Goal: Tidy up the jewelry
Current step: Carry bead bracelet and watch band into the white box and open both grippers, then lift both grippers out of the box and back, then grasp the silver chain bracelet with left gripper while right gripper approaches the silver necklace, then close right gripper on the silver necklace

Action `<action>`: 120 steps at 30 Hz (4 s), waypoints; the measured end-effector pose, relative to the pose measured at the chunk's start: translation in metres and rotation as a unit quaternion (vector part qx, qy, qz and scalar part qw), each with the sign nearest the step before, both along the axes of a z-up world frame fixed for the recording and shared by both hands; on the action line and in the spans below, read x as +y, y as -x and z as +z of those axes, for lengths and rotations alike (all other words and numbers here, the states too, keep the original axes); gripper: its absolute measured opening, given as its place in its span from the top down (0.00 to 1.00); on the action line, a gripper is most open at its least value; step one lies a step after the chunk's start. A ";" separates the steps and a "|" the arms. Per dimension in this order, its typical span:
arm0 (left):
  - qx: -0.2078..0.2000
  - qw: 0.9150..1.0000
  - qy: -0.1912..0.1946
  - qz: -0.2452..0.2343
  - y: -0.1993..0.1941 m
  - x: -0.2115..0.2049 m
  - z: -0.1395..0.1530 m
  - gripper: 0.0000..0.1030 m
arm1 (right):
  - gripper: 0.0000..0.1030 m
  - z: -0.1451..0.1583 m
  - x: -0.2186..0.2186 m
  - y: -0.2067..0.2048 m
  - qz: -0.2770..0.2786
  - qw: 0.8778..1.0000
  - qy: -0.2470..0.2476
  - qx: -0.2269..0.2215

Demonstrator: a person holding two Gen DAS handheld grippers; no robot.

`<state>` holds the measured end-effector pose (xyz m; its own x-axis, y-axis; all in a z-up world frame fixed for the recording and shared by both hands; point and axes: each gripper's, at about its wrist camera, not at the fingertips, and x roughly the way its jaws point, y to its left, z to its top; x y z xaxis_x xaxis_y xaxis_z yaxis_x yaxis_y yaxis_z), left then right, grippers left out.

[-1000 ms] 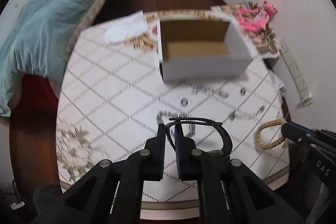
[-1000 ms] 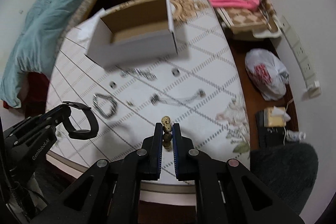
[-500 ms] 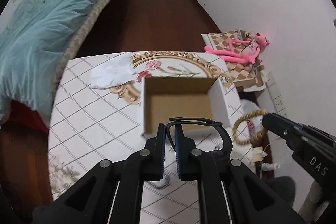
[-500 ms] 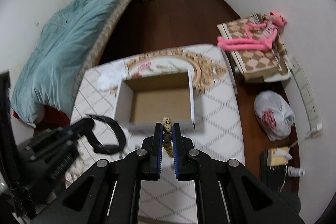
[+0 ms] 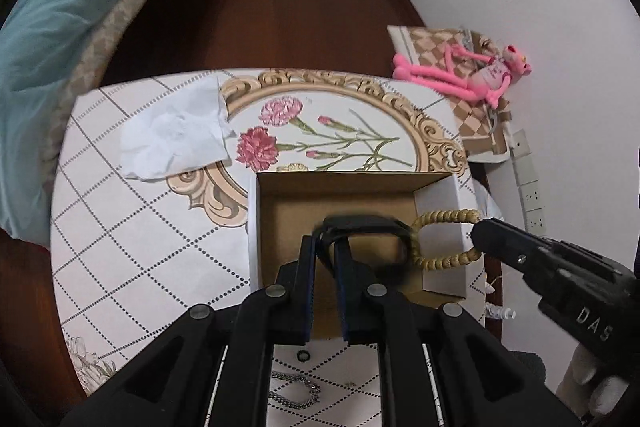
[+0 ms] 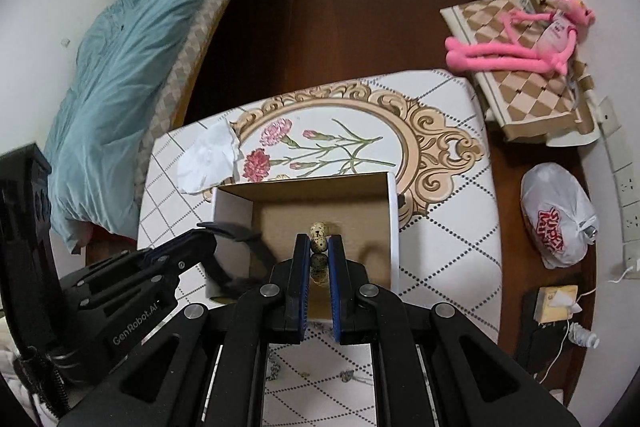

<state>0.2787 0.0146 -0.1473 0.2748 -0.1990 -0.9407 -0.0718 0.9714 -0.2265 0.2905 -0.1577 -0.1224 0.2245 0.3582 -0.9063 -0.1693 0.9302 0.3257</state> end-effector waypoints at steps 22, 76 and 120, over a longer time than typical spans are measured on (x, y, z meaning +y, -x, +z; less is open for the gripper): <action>-0.045 0.989 -0.130 0.053 0.025 0.025 0.003 0.00 | 0.07 -0.027 0.006 0.005 0.016 0.987 0.157 -0.012; -0.051 0.985 -0.144 0.076 0.176 0.011 -0.017 0.01 | 0.09 -0.026 -0.047 0.173 -0.069 0.988 0.128 -0.044; -0.069 0.996 -0.055 0.026 0.196 0.008 -0.050 0.92 | 0.93 -0.114 0.005 0.168 -0.009 0.988 0.132 -0.076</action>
<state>0.0822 0.0223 -0.1978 0.4096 -0.0789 -0.9088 -0.0992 0.9865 -0.1303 0.1225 -0.1524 -0.2367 0.3701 0.1091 -0.9226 -0.1809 0.9825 0.0437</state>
